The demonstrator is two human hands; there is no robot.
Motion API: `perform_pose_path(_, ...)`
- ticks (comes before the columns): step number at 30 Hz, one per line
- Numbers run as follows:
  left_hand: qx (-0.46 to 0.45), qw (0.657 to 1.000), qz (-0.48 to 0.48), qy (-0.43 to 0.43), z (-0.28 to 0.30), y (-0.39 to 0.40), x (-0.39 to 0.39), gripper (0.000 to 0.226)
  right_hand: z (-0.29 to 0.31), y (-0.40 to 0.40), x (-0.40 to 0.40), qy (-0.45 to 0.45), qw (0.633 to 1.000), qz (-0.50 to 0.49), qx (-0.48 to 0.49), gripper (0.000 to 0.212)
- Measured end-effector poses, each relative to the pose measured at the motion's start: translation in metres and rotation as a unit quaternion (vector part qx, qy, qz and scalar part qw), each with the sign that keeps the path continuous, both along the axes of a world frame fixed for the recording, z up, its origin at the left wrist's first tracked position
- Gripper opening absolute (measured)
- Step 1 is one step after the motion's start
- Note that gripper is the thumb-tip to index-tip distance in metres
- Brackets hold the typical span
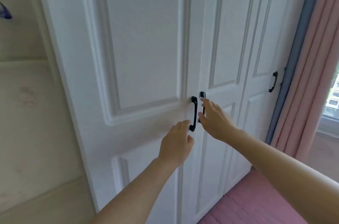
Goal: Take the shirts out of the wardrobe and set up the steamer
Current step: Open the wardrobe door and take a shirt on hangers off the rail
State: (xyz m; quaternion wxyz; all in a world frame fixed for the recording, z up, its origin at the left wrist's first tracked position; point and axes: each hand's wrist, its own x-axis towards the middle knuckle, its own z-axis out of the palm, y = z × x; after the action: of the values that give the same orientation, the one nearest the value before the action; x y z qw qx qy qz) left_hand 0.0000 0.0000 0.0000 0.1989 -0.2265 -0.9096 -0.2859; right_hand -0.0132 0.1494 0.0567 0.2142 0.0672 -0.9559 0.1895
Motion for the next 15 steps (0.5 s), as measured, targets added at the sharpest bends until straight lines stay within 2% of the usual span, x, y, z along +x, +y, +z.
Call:
perform_pose_path(6, 0.094, 0.995, 0.011, -0.023, 0.007, 0.034, -0.026, 0.045, 0.019, 0.008, -0.037, 0.002, 0.998, 0.047, -0.029, 0.049)
perform_pose_path(12, 0.206, 0.976, 0.001, -0.067, 0.007, 0.046, -0.036, 0.052, 0.035, 0.012, -0.056, 0.000, 0.990, 0.085, -0.116, 0.048)
perform_pose_path(15, 0.246, 0.966, 0.003, -0.075, 0.013, 0.048, -0.037, 0.049, 0.042, 0.010, -0.061, -0.010, 0.984, 0.088, -0.156, 0.046)
